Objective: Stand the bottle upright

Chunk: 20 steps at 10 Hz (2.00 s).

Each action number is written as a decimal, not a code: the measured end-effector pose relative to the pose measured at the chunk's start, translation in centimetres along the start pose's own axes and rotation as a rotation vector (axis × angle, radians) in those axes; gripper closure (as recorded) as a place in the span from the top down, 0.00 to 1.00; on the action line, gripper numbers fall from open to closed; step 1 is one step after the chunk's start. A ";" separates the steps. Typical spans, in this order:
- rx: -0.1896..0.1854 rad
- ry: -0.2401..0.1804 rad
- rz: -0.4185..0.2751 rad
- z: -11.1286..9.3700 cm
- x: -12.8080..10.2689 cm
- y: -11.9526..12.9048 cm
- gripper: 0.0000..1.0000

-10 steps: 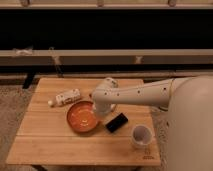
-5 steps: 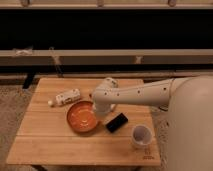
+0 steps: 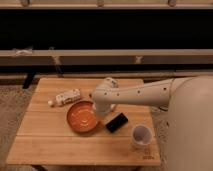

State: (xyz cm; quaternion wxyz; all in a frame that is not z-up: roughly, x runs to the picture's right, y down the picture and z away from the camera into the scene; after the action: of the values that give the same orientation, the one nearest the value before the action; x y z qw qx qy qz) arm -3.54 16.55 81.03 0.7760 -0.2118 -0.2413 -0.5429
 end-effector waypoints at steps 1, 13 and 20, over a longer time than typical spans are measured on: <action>0.000 0.000 0.000 0.0 0.0 0.0 0.32; -0.031 0.018 -0.093 -1.1 1.6 -1.3 0.32; -0.155 0.042 -0.739 -7.0 7.5 -15.7 0.30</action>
State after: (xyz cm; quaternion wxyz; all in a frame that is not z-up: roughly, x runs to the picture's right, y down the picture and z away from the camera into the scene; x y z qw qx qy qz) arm -15.20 1.84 81.07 0.5143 -0.1575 -0.2437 -0.8071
